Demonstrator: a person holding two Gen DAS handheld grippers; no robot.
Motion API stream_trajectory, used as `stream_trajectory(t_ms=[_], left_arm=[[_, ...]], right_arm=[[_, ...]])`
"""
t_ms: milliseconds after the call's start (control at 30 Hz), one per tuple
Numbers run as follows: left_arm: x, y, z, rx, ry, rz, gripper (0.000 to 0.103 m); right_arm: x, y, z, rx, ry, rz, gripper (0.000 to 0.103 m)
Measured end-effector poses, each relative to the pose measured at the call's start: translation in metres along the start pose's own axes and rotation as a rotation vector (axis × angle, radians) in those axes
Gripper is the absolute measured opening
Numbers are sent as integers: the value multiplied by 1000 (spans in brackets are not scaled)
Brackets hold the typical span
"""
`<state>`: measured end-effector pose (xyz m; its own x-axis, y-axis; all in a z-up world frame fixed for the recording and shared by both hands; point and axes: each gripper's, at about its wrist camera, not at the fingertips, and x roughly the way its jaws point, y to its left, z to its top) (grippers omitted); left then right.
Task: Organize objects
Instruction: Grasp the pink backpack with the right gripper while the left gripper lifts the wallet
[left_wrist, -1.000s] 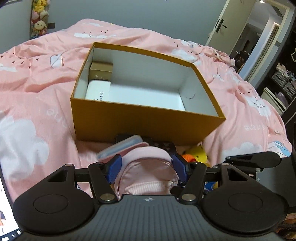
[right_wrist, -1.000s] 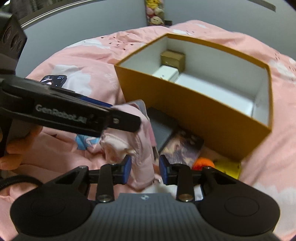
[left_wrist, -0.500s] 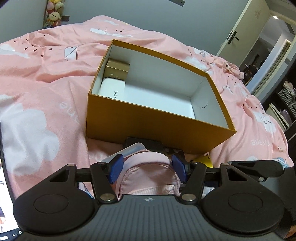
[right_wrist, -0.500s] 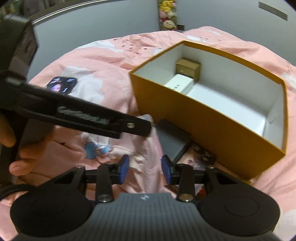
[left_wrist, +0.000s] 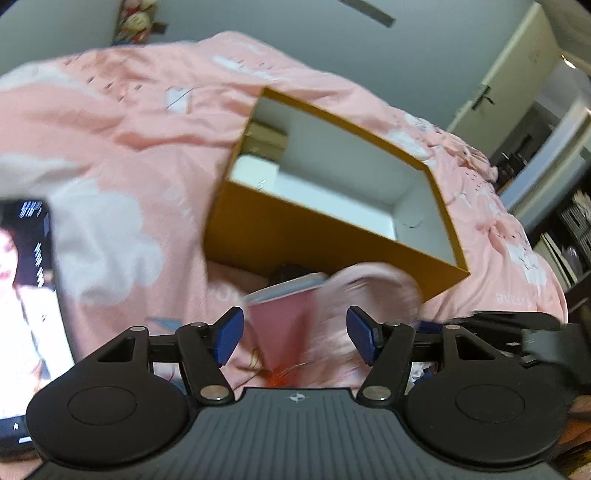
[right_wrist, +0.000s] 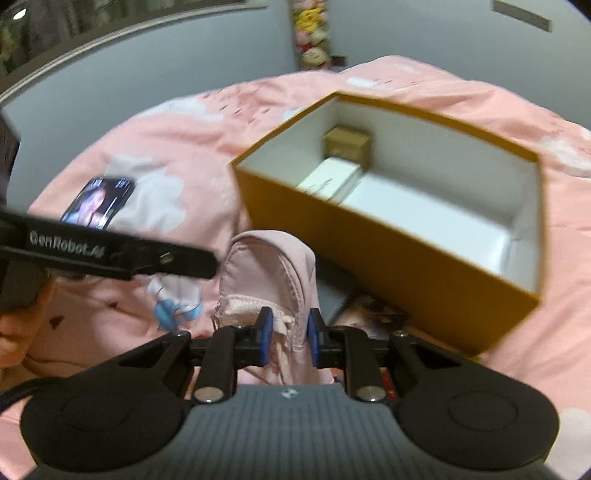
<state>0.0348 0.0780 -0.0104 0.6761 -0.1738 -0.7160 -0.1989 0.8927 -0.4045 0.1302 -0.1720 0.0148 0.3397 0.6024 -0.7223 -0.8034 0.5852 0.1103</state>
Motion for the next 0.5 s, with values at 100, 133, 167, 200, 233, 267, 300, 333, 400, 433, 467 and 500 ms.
stream_trajectory(t_ms=[100, 133, 167, 200, 233, 267, 300, 333, 400, 433, 467, 500], left_arm=[[14, 7, 0, -30, 53, 25, 75], [20, 7, 0, -30, 66, 19, 76], [26, 7, -1, -32, 82, 17, 77], [31, 6, -2, -27, 90, 23, 80], [38, 4, -4, -11, 97, 33, 81], [43, 3, -5, -1, 108, 42, 81], [49, 1, -5, 0, 121, 42, 81], [56, 0, -5, 0, 138, 28, 82], [65, -2, -4, -17, 155, 12, 82], [68, -3, -4, -19, 157, 6, 82], [71, -5, -4, -23, 160, 5, 83], [73, -6, -4, -31, 155, 11, 87]], right_arm=[[-14, -11, 2, 28, -24, -36, 21], [-17, -13, 3, 31, -29, -54, 21], [-18, -16, 3, 35, -32, -72, 21], [-18, -20, 3, 45, -30, -93, 21], [-18, -24, 3, 57, -26, -109, 21], [-18, -28, 2, 67, -22, -121, 21], [-16, -32, 1, 74, -18, -140, 21], [-15, -34, 0, 75, -16, -158, 21], [-12, -40, -1, 82, -19, -180, 21], [-12, -43, -1, 97, -20, -171, 21], [-12, -47, -2, 108, -21, -163, 21], [-13, -49, -3, 113, -22, -161, 21]])
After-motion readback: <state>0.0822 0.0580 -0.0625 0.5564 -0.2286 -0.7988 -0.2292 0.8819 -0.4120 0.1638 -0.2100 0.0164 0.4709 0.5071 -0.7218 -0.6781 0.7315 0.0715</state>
